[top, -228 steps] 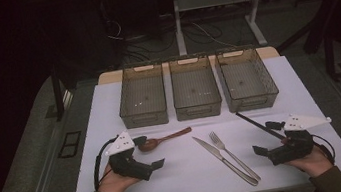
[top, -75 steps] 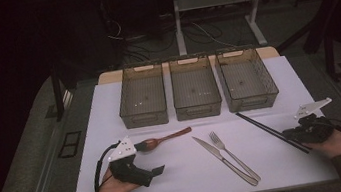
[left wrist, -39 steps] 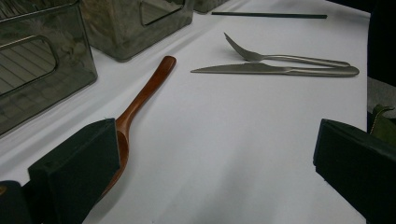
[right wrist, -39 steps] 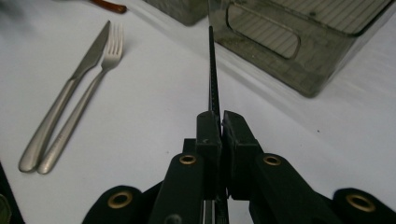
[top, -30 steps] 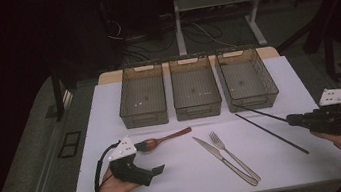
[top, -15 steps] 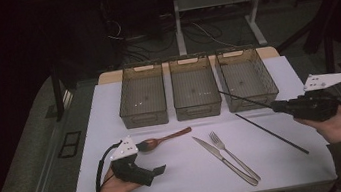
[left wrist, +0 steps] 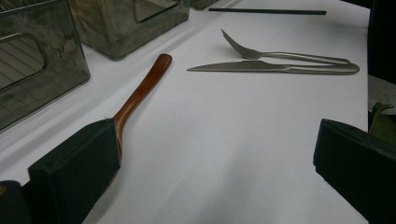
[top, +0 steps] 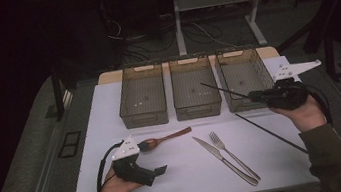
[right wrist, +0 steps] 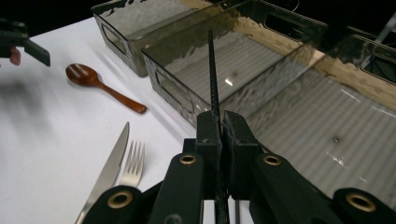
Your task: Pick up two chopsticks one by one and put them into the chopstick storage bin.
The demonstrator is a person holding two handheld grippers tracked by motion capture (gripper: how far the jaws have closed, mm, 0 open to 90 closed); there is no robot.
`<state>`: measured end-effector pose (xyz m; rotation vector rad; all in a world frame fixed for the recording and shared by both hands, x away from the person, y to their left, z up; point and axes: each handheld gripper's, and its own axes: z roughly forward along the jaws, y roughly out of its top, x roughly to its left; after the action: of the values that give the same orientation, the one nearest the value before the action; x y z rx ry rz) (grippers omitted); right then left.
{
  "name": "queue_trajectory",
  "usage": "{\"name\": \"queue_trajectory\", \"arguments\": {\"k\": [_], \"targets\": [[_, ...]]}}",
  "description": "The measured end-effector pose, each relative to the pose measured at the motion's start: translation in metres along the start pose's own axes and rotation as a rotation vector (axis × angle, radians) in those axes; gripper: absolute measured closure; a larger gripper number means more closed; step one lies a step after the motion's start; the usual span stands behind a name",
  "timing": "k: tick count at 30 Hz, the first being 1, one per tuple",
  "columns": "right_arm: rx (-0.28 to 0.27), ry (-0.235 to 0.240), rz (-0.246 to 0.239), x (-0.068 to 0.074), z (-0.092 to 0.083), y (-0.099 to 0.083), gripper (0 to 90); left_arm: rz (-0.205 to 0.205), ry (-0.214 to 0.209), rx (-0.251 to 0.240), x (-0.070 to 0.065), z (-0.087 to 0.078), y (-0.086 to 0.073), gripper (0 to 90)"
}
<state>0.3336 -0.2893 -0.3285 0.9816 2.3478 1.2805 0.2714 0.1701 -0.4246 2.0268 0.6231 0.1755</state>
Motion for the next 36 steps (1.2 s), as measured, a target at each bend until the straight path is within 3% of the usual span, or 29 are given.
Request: {"name": "queue_trajectory", "arguments": {"k": [19,27,36], "targets": [[-0.008,0.024,-0.025,0.023,0.066,0.054,84.4,0.006,-0.003,0.004,0.0,0.001,0.0,0.0],[0.02,0.004,-0.053,0.036,0.095,0.076,84.4,0.005,-0.005,0.002,0.0,0.001,0.0,0.0],[0.025,0.015,-0.063,0.051,0.134,0.104,84.4,0.003,-0.008,0.0,0.0,0.002,0.0,0.0]]}}
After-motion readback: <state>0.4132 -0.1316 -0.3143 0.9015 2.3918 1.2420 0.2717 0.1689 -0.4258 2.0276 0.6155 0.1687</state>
